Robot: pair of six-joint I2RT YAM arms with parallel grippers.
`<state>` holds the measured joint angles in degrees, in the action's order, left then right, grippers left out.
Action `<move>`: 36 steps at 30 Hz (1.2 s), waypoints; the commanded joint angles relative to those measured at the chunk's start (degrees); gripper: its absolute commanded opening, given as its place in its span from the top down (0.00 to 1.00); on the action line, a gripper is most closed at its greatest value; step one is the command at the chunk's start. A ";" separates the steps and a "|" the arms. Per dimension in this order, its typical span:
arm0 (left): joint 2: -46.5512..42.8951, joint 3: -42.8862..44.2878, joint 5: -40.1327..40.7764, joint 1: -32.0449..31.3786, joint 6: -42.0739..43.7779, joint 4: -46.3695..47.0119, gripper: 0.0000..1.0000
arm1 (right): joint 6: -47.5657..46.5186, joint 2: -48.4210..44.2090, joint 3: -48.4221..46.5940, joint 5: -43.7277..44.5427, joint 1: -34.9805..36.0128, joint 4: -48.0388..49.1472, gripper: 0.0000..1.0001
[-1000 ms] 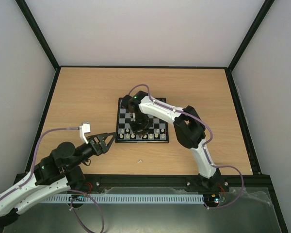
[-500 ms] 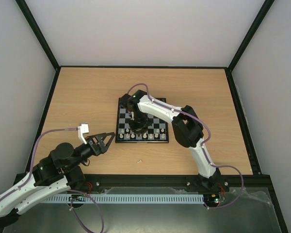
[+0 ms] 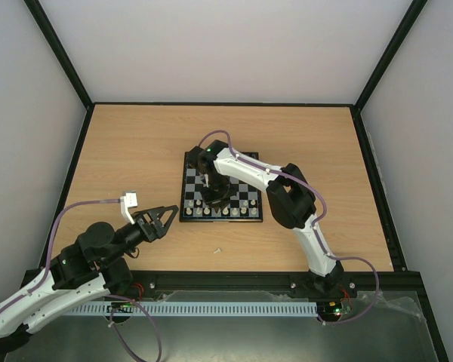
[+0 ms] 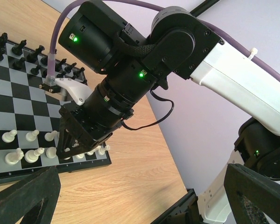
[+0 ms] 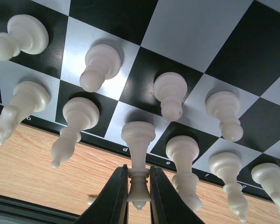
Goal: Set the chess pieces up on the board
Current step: Place the chess piece on the chessboard.
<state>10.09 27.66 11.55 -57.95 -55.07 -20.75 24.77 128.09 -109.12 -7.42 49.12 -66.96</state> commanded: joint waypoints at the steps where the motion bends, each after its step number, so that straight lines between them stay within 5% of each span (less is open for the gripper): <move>1: -0.71 -0.21 0.69 -0.16 0.75 -0.18 0.01 | -0.69 0.78 -0.75 -0.36 -0.17 -4.19 0.91; 21: -0.68 -0.14 0.83 -0.23 0.64 -0.03 0.01 | -0.69 -0.75 2.61 -1.63 -0.17 -2.26 0.90; 36: -0.77 0.18 1.36 -0.15 1.02 -0.27 0.01 | -0.68 -0.19 1.04 -1.99 -0.17 -1.74 0.78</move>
<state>10.09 27.66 12.12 -57.95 -55.00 -20.78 24.49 127.66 -107.46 -8.95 49.10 -66.52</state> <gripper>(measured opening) 0.990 0.219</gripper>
